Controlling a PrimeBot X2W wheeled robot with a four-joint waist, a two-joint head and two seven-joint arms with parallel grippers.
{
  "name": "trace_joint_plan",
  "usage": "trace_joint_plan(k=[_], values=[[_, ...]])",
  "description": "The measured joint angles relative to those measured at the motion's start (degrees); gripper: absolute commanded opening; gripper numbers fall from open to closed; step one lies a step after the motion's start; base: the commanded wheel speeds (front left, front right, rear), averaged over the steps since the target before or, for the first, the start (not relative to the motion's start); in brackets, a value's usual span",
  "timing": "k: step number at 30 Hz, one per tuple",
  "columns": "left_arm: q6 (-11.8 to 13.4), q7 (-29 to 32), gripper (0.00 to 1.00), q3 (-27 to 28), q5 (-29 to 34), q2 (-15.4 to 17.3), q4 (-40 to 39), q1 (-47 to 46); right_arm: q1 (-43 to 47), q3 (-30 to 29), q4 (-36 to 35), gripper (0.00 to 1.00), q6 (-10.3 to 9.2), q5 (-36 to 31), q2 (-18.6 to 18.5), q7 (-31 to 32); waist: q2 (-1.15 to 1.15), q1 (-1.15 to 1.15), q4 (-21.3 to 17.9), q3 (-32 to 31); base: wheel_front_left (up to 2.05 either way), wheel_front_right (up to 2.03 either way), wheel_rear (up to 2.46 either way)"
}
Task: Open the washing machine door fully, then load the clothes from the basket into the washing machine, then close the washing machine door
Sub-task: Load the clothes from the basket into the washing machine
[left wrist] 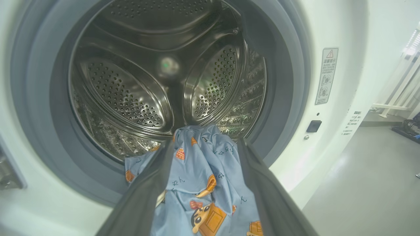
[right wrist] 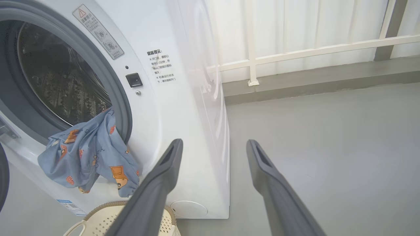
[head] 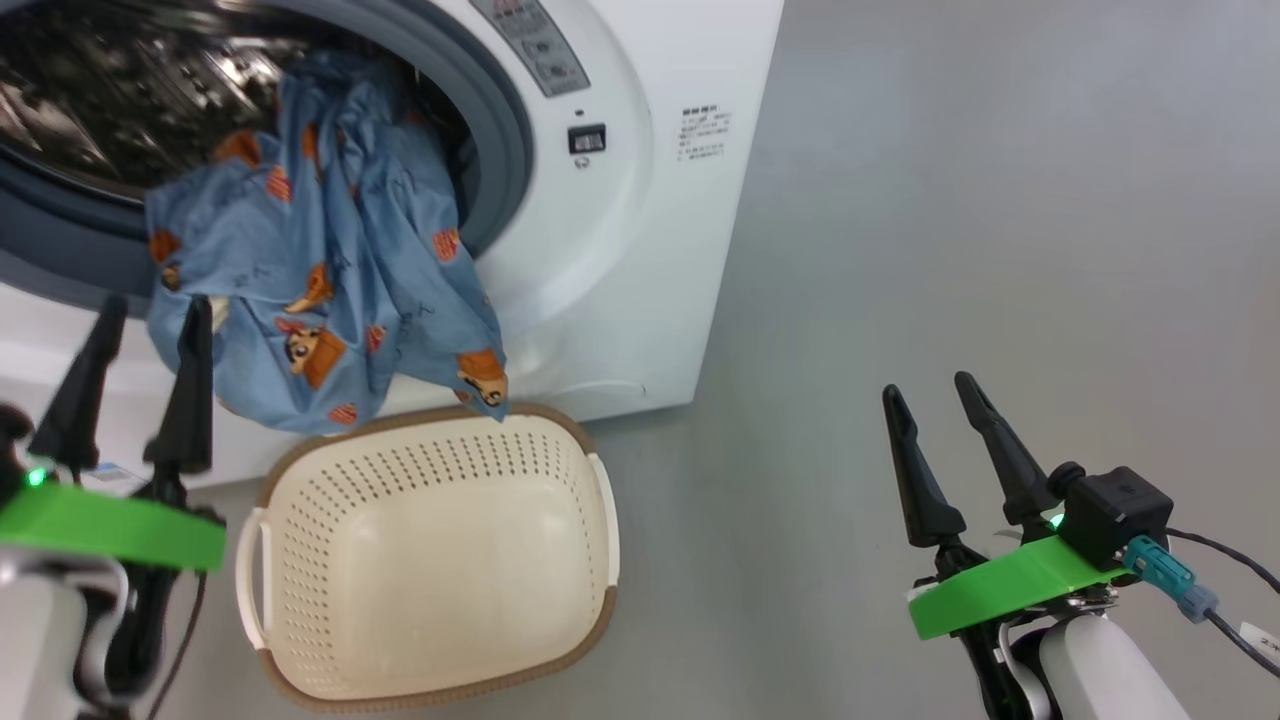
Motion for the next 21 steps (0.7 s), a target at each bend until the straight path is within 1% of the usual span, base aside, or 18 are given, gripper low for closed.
trace_joint_plan(k=[3, 9, 14, 21], values=[[0.0, 0.0, 1.00, 2.0, 1.3, -0.7, -1.8, 4.1, 0.1, -0.7, 0.2, 1.00, 0.00, -0.4, 0.0, 0.0, 0.00, 0.00, 0.4, -1.8, 0.00, 0.00, 0.00], [0.0, 0.0, 1.00, 6.0, 2.7, -3.2, -3.9, 10.8, 1.3, -1.7, 0.5, 1.00, 0.00, -1.4, 0.0, 0.0, 0.00, 0.00, 1.0, -5.0, 0.00, 0.00, 0.00], [0.0, 0.0, 1.00, 8.4, 4.1, -5.6, -5.3, 15.0, 2.5, -2.4, 0.8, 1.00, 0.00, -1.9, -0.1, 0.0, 0.00, 0.00, 1.4, -7.3, 0.00, 0.00, 0.00], [0.0, 0.0, 1.00, 10.6, 5.7, -7.3, -7.8, 18.9, 2.7, -3.3, 0.4, 1.00, 0.00, -1.9, -1.2, 0.0, 0.00, 0.00, 2.1, -8.7, 0.00, 0.00, 0.00]])
